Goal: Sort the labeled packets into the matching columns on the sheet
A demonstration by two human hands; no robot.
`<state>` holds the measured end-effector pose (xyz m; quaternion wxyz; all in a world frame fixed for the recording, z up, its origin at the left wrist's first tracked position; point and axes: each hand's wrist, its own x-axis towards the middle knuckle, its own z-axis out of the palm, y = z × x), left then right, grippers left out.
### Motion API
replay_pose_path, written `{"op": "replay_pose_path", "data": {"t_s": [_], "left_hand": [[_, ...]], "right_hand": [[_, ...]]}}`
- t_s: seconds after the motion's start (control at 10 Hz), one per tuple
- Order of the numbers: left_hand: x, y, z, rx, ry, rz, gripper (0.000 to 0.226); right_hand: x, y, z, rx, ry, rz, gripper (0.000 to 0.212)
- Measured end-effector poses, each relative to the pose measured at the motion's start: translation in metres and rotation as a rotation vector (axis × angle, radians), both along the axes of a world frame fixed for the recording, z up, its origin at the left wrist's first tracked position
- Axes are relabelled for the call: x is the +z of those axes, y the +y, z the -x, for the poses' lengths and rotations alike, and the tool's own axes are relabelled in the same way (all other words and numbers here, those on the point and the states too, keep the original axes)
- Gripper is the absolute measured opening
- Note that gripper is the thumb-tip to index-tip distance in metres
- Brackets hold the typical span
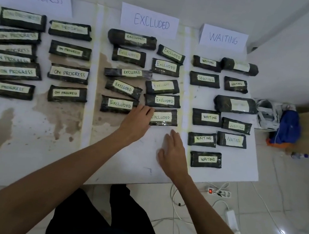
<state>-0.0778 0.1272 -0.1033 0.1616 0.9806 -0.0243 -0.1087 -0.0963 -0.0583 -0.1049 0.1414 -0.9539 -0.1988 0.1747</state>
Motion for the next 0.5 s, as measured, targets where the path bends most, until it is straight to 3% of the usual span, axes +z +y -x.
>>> {"op": "replay_pose_path", "data": {"t_s": [0.3, 0.5], "left_hand": [[0.000, -0.014, -0.015, 0.100, 0.034, -0.059, 0.056], [0.010, -0.010, -0.004, 0.131, -0.043, -0.087, 0.049]], "right_hand": [[-0.007, -0.008, -0.022, 0.101, 0.031, 0.036, 0.053], [0.006, -0.005, -0.028, 0.107, 0.027, 0.037, 0.045]]}}
